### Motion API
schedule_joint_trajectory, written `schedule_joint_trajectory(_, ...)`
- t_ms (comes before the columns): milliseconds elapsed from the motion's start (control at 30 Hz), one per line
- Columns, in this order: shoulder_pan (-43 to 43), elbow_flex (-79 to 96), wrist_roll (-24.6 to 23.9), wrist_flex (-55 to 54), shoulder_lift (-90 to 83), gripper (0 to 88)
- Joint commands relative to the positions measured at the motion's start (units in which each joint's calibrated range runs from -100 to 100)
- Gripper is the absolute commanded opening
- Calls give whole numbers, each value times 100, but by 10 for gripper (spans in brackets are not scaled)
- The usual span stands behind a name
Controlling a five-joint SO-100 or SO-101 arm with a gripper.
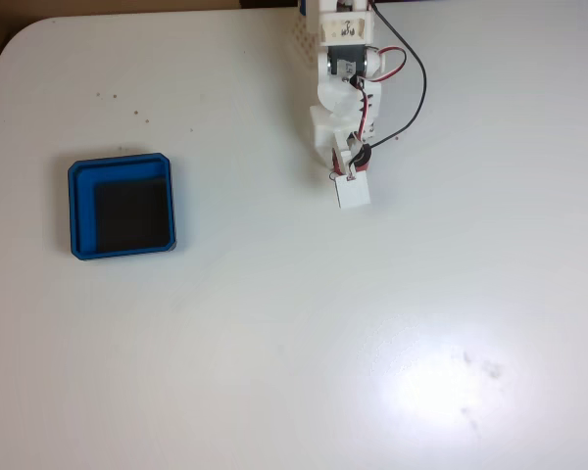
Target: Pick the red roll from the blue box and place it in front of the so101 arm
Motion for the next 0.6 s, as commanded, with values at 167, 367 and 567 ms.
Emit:
schedule_joint_trajectory(167,377,-157,-18,-94,-127,55)
schedule_joint_trajectory(367,377,-112,-18,-94,-428,72)
schedule_joint_trajectory(567,377,-94,-18,-94,-821,72)
